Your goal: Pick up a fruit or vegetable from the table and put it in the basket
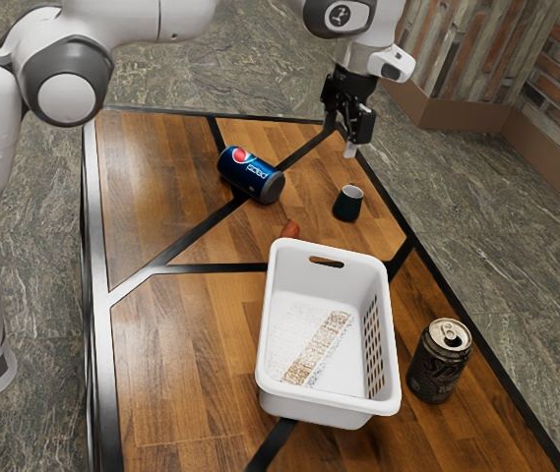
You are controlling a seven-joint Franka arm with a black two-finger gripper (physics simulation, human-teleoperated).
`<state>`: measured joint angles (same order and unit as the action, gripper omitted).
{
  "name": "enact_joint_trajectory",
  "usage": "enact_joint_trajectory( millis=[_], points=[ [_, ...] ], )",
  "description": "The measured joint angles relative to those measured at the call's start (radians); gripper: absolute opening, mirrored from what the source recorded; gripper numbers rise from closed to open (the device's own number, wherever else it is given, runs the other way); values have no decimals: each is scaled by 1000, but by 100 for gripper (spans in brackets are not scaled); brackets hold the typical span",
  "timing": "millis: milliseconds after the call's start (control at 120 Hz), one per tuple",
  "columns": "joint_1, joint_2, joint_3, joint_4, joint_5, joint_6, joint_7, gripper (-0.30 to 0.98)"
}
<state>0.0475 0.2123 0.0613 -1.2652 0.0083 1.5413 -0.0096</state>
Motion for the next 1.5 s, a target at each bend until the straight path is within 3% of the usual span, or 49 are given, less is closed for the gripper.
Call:
enact_joint_trajectory(
  millis=[150, 283, 450, 533, 675, 883, 1192, 1500],
  points=[
    [1, -24, -29, 0, 2, -8, -26, 69],
    [-18, -70, -124, 1, 5, -31, -232, 69],
    [-18, -61, -194, -2, 111, -35, -475, 69],
    [-11, -52, -179, -4, 123, -37, -574, 69],
    [3, -16, -36, -10, 4, -41, -732, 69],
    [-1, 13, 17, -6, -68, -38, -957, 69],
    [-8, 31, 19, -4, -30, -20, -1210, 69],
    [-10, 72, 7, -12, 15, 79, -1318, 69]
  ],
)
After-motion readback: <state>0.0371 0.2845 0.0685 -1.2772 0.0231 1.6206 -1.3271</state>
